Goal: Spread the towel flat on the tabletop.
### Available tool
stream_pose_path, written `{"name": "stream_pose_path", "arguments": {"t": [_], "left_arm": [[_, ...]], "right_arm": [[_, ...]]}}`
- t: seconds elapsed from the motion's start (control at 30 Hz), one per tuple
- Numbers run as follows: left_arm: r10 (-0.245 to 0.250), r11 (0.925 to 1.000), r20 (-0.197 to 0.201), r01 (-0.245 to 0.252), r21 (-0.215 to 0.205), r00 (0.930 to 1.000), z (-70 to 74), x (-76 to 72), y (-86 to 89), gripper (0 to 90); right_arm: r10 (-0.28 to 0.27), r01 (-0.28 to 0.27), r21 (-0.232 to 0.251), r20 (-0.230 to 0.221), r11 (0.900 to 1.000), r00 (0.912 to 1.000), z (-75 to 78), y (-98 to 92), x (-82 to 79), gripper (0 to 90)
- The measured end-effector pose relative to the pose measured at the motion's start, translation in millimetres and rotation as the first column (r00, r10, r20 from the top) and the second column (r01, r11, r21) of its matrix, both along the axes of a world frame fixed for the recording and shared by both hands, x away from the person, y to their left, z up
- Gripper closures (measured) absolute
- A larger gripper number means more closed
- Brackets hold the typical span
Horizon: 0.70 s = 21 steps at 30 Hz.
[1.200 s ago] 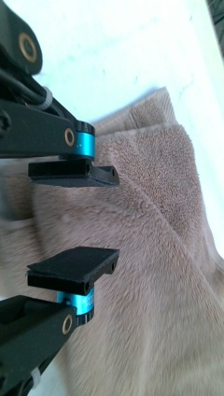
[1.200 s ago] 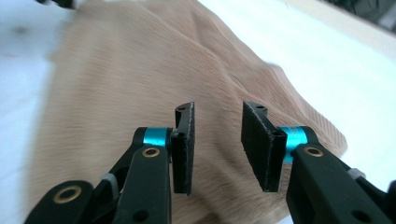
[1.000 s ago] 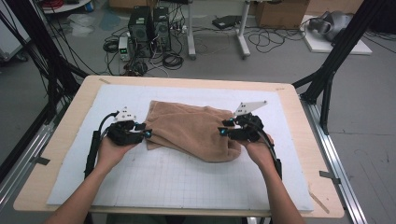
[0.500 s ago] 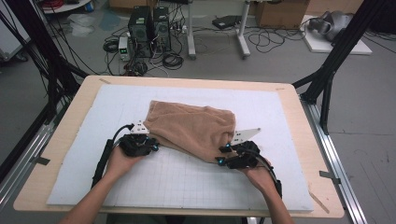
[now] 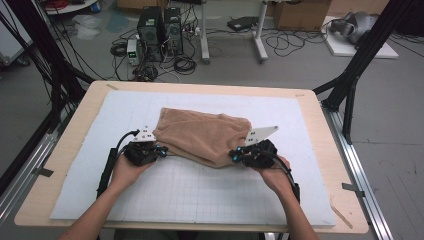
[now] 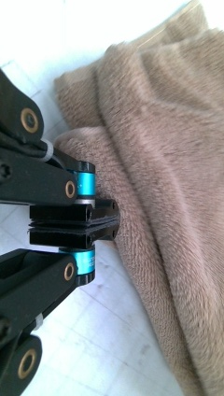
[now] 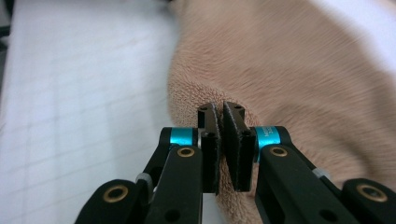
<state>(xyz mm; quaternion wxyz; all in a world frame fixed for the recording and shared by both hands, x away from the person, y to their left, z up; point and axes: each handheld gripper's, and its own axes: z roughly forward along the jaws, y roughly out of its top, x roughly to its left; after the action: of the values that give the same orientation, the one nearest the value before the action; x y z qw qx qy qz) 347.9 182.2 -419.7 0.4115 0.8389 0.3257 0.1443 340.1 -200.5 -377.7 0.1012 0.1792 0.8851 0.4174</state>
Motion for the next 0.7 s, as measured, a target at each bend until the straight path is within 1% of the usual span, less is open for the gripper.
{"name": "stream_pose_path", "arguments": {"t": [0.07,0.1,0.13,0.17,0.27,0.3,0.33,0.37,0.43,0.47,0.53,0.6,0.63,0.7], "left_arm": [[-0.006,0.9999,-0.003,0.006,-0.015,1.0,3.6,-1.6,1.5,88.2],[-0.011,0.9997,-0.004,0.011,-0.02,0.9999,5.5,-3.5,2.4,88.2],[-0.021,0.9996,0.0,0.021,-0.021,0.9998,8.0,-6.5,3.2,88.2],[-0.03,0.9994,0.008,0.03,-0.017,0.9995,11.1,-10.2,4.3,88.2],[-0.045,0.9987,0.039,0.046,-0.024,0.9982,22.9,-22.1,9.9,88.2],[-0.047,0.9986,0.054,0.048,-0.022,0.9974,26.9,-25.9,12.2,88.2],[-0.048,0.9985,0.066,0.049,-0.023,0.9967,30.6,-29.3,14.5,88.2],[-0.047,0.9985,0.074,0.049,-0.023,0.9961,34.1,-32.2,17.3,88.2],[-0.044,0.998,0.08,0.048,-0.041,0.9958,39.2,-36.4,22.8,88.3],[-0.047,0.9979,0.084,0.05,-0.04,0.9954,40.6,-38.1,24.8,88.3],[-0.051,0.9983,0.08,0.053,-0.023,0.9955,39.5,-39.4,27.1,88.3],[-0.046,0.9988,0.07,0.047,-0.012,0.9964,35.3,-39.0,29.3,88.3],[-0.045,0.9989,0.058,0.045,-0.011,0.9973,32.3,-38.1,30.4,88.2],[-0.055,0.9984,0.036,0.055,-0.014,0.9979,25.2,-37.1,31.0,88.2]], "right_arm": [[-0.046,0.046,-0.002,0.021,0.999,0.9987,9.9,-2.8,9.2,85.4],[-0.058,0.058,0.001,0.022,0.998,0.9981,14.3,-2.9,13.3,85.4],[-0.061,0.061,-0.001,0.036,0.998,0.9975,18.7,-2.4,16.3,85.4],[-0.071,0.072,-0.003,0.04,0.997,0.9966,22.9,-1.4,18.0,85.4],[-0.069,0.069,0.004,0.063,0.998,0.9956,32.9,0.5,22.7,85.4],[-0.073,0.073,0.003,0.059,0.997,0.9956,35.4,1.0,23.7,85.4],[-0.07,0.07,0.006,0.064,0.998,0.9954,37.2,1.6,24.8,85.4],[-0.069,0.069,0.006,0.057,0.998,0.996,37.9,1.9,26.2,85.3],[-0.08,0.081,-0.014,0.046,0.997,0.9957,35.6,2.9,32.8,85.3],[-0.094,0.094,-0.015,0.035,0.995,0.9949,32.4,2.6,38.6,85.4],[-0.14,0.14,-0.015,0.011,0.99,0.9901,24.4,2.0,53.5,85.3],[-0.185,0.184,-0.015,-0.019,0.983,0.9826,13.1,2.5,70.4,85.4],[-0.207,0.205,-0.034,-0.037,0.978,0.9777,6.0,3.4,78.2,85.4],[-0.244,0.236,-0.086,-0.09,0.968,0.9656,-11.4,6.1,93.4,85.3]]}}
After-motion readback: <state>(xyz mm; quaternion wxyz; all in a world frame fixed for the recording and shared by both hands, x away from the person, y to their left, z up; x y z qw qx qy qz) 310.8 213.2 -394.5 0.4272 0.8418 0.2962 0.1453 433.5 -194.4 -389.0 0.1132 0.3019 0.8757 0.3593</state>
